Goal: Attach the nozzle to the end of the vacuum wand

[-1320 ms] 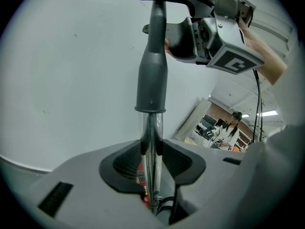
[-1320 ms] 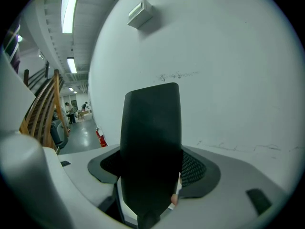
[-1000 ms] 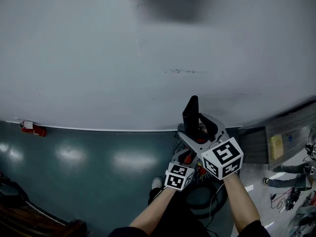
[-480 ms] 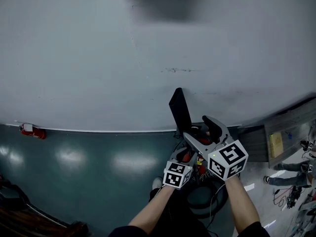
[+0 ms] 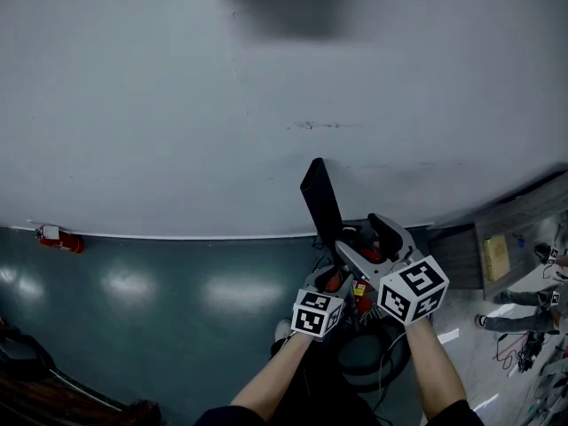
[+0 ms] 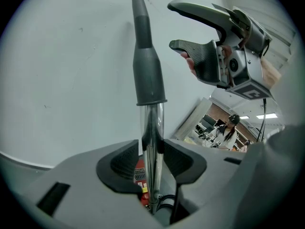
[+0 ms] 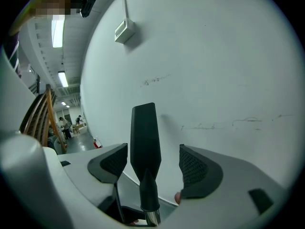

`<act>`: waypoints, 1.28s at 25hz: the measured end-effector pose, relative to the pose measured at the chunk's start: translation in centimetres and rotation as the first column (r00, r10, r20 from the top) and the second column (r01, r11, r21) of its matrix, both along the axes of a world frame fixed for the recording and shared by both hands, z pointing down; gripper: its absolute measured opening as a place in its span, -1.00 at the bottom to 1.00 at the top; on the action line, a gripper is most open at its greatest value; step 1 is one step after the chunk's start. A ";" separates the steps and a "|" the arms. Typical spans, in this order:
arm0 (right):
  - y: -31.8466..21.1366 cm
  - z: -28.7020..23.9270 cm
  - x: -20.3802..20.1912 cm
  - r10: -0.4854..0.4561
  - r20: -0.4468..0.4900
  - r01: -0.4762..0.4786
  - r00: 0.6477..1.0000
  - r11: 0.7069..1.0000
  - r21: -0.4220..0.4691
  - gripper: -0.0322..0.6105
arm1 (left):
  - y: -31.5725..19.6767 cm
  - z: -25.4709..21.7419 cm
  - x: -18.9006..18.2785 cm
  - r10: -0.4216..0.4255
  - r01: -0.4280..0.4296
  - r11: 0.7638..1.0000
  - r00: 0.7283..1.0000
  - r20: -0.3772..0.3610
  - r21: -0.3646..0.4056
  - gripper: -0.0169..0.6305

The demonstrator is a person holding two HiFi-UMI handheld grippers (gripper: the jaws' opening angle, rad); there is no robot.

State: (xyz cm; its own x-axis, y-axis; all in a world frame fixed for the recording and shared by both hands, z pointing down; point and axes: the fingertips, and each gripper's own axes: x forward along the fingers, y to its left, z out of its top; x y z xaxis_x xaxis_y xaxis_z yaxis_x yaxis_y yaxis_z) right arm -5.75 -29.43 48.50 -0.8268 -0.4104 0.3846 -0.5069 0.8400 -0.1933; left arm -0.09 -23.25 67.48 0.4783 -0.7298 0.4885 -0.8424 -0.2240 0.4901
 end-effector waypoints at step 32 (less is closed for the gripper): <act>8.2 -7.4 9.3 0.303 0.443 -0.240 0.844 0.951 -0.193 -0.65 | 4.6 -23.3 -5.5 -0.072 0.080 0.939 0.997 -0.035 0.334 -0.82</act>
